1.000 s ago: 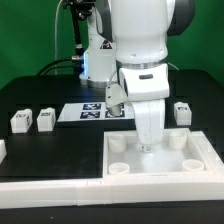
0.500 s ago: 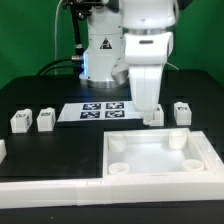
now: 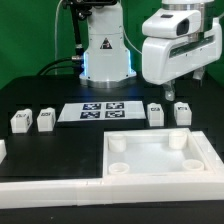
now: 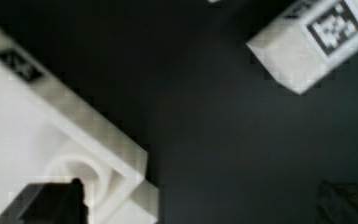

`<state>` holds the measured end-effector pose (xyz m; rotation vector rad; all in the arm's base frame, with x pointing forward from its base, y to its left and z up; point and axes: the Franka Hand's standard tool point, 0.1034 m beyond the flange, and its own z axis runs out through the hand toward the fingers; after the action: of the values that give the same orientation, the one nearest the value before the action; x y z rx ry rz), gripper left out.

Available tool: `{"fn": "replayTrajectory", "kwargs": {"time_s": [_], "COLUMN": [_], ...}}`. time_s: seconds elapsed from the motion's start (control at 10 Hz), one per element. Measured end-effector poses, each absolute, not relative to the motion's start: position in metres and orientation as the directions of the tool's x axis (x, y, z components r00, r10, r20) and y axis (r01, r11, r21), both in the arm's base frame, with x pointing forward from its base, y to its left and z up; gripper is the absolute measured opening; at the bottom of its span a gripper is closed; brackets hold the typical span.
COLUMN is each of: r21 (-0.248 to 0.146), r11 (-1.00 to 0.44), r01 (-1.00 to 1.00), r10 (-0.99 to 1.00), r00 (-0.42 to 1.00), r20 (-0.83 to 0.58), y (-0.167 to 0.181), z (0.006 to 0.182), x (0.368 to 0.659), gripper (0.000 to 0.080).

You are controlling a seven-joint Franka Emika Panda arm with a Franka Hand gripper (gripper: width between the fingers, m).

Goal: Assemble one leg

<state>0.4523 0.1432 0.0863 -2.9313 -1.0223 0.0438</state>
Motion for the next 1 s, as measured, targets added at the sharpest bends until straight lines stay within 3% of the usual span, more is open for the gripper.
{"fn": "replayTrajectory", "kwargs": {"time_s": [0.3,0.6,1.0], "r21": [-0.049,-0.052,-0.048], "r11": [-0.933,-0.999,-0.999], "r01": [0.357,-0.001,0.019], "r10": [0.358,0.002,0.024], "r00": [0.933,0.998,0.993], "r20": [-0.029,-0.061,-0.115], "y": [0.147,0.171,0.167], "z": [0.085,0.063,0.065], "x": [0.450,0.431,0.430], "gripper": [0.0649,0.0649,0.0649]}}
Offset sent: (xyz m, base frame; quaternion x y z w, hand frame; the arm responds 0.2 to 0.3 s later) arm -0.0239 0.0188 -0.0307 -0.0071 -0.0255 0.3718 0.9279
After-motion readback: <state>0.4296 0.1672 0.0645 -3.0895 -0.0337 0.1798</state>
